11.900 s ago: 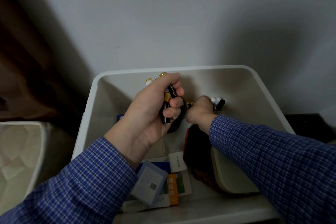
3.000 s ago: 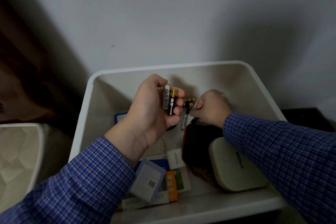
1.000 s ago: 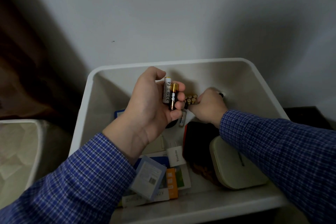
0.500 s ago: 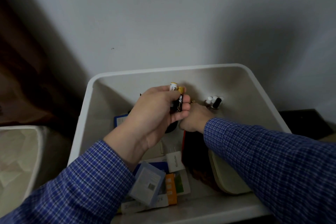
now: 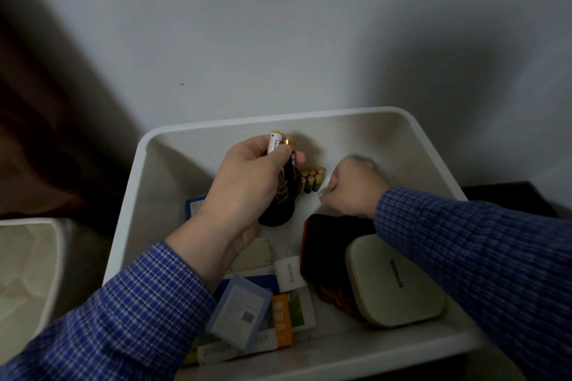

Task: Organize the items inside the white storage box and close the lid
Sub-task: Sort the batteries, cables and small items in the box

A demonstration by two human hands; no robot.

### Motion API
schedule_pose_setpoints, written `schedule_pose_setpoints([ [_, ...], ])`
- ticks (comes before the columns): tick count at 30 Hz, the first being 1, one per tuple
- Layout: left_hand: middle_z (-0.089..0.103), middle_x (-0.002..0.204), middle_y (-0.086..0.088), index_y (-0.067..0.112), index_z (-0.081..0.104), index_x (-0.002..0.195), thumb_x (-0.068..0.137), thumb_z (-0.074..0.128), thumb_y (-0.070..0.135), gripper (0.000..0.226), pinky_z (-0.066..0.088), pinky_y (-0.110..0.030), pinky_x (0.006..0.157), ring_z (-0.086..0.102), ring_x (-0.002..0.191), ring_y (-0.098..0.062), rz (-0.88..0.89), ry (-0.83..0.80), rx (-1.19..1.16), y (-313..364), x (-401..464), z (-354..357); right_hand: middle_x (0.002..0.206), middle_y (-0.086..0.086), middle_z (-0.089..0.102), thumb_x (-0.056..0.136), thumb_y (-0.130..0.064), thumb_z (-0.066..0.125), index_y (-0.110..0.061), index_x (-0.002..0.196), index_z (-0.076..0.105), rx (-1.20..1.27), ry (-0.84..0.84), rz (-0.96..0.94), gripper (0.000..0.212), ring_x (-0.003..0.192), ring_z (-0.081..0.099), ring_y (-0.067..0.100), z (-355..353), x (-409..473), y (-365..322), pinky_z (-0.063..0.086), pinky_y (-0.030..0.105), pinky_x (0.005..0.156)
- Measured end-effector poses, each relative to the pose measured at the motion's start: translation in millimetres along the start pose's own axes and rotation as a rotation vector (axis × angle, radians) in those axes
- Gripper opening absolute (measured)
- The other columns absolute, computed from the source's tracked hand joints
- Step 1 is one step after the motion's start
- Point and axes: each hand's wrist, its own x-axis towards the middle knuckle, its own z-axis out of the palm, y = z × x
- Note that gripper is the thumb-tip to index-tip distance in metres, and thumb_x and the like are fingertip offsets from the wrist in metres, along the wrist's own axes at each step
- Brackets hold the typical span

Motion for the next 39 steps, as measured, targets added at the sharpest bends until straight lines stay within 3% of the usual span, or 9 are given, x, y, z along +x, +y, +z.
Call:
schedule_pose_setpoints([
  [4,0.072,0.085,-0.010,0.011,0.071,0.086,0.102,0.051,0.011,0.025,0.043,-0.011,0.042,0.061,0.053,-0.004,-0.030,0.032,-0.095,3.8,-1.8,-4.2,0.084,0.009,0.069,0.076,-0.019,0.077,-0.007,0.077,0.066,0.090,0.066,0.117,0.016,0.082,0.069,0.025,19.9,8.5,-10.5,0.052,0.027,0.063],
  [8,0.073,0.092,-0.014,0.015,0.071,0.082,0.101,0.052,0.012,0.027,0.047,-0.014,0.048,0.060,0.071,-0.017,-0.056,0.029,-0.115,3.3,-0.2,-5.1,0.099,0.014,0.070,0.077,-0.020,0.079,-0.001,0.096,0.069,0.129,0.139,0.188,0.029,0.095,0.068,0.028,26.7,12.3,-15.4,0.051,0.028,0.069],
  [13,0.077,0.088,-0.005,0.011,0.070,0.097,0.101,0.052,0.011,0.018,0.054,-0.019,0.057,0.064,0.076,-0.017,-0.069,0.010,-0.167,2.6,1.4,-4.3,0.104,0.015,0.070,0.080,-0.015,0.076,-0.003,0.094,0.066,0.136,0.172,0.231,0.021,0.097,0.068,0.028,32.0,13.7,-14.3,0.048,0.026,0.069],
  [22,0.078,0.093,-0.006,0.013,0.070,0.098,0.102,0.052,0.011,0.019,0.055,-0.028,0.074,0.065,0.083,-0.017,-0.065,0.021,-0.145,-0.1,3.5,-3.6,0.110,0.013,0.070,0.079,-0.017,0.081,0.000,0.111,0.068,0.246,0.155,0.276,0.038,0.105,0.067,0.024,29.5,12.6,-10.5,0.055,0.028,0.085],
  [27,0.078,0.091,-0.003,0.015,0.071,0.096,0.101,0.053,0.011,0.019,0.055,-0.031,0.078,0.066,0.083,-0.016,-0.059,0.022,-0.121,-2.8,3.9,-3.3,0.083,0.009,0.053,0.075,-0.014,0.085,-0.005,0.086,0.056,0.272,0.099,0.267,0.033,0.084,0.055,0.019,24.8,6.1,-12.3,0.039,0.022,0.058],
  [30,0.078,0.089,-0.002,0.015,0.071,0.097,0.101,0.053,0.011,0.019,0.055,-0.035,0.084,0.066,0.086,-0.018,-0.050,0.027,-0.115,-3.1,4.8,-3.6,0.104,0.011,0.062,0.075,-0.013,0.085,0.000,0.103,0.062,0.239,0.089,0.258,0.038,0.101,0.062,0.022,21.2,2.1,-14.3,0.053,0.028,0.078],
  [32,0.078,0.089,-0.002,0.015,0.071,0.097,0.101,0.053,0.011,0.019,0.054,-0.036,0.084,0.065,0.086,-0.019,-0.043,0.026,-0.108,-3.5,5.1,-3.6,0.112,0.012,0.062,0.080,-0.008,0.079,0.000,0.112,0.062,0.217,0.069,0.245,0.036,0.108,0.063,0.027,15.8,-4.1,-16.4,0.055,0.031,0.087],
  [35,0.078,0.088,-0.003,0.012,0.072,0.097,0.100,0.054,0.010,0.019,0.054,-0.030,0.075,0.066,0.079,-0.017,-0.039,0.001,-0.110,-4.3,6.0,-4.3,0.096,0.008,0.065,0.083,-0.001,0.067,-0.004,0.091,0.065,0.242,0.067,0.098,0.009,0.097,0.067,0.027,3.3,-15.8,-21.5,0.056,0.034,0.078],
  [39,0.074,0.077,-0.005,-0.002,0.073,0.100,0.100,0.054,0.009,0.021,0.047,-0.014,0.051,0.063,0.058,-0.007,-0.038,-0.039,-0.119,-6.0,6.3,-6.1,0.076,0.005,0.070,0.082,-0.007,0.067,-0.013,0.085,0.068,0.841,-0.123,-0.093,0.007,0.071,0.066,0.017,-31.4,-34.0,-35.1,0.056,0.027,0.061],
])
